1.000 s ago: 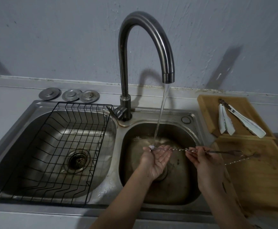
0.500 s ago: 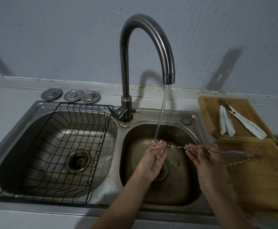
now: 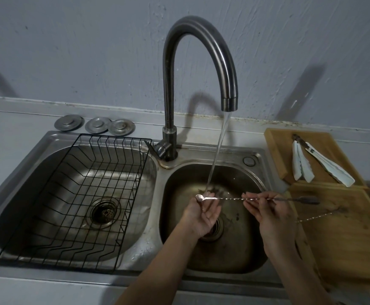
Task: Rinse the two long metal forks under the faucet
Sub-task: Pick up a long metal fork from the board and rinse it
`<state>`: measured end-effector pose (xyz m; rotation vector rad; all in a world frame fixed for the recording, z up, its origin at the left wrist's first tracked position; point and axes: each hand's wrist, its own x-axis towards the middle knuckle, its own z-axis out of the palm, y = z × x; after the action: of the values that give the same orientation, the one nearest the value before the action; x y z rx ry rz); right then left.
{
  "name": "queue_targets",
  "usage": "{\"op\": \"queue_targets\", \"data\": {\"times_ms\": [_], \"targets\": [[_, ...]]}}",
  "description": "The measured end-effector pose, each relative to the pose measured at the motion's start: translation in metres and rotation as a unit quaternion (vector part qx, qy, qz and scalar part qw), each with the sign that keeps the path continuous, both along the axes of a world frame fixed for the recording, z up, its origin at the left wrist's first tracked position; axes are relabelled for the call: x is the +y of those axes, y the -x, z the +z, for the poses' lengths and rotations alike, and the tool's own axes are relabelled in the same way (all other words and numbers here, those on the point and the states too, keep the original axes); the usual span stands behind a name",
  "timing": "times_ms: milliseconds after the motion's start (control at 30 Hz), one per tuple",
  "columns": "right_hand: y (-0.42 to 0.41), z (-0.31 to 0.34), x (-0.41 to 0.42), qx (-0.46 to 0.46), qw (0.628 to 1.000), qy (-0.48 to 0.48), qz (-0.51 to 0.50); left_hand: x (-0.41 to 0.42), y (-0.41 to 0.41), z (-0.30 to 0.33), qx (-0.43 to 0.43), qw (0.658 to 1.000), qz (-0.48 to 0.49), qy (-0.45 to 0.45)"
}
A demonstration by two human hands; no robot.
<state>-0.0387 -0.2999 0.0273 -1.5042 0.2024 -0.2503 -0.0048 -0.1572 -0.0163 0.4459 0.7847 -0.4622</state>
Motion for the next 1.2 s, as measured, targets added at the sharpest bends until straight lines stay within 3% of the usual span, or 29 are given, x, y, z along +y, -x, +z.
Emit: {"op": "queue_targets", "data": {"times_ms": [300,467,667,1033,1200], "targets": [[0.001,-0.002,-0.004,-0.018,1.0,-0.013,-0.017,0.001,0.0,-0.001,-0.026,0.995,0.054,0.078],[0.005,-0.001,-0.006,-0.017,1.0,0.002,-0.019,-0.005,0.002,-0.004,-0.049,0.996,0.053,0.047],[0.007,0.0,-0.008,-0.013,1.0,0.011,-0.013,-0.007,-0.003,-0.003,-0.002,0.998,0.063,0.024],[0.004,-0.002,-0.008,-0.01,1.0,-0.003,-0.02,-0.005,-0.004,0.0,-0.037,0.994,0.081,0.069],[0.007,-0.008,0.0,-0.006,1.0,-0.009,0.006,-0.002,-0.015,-0.003,0.03,0.979,0.163,0.119]]}}
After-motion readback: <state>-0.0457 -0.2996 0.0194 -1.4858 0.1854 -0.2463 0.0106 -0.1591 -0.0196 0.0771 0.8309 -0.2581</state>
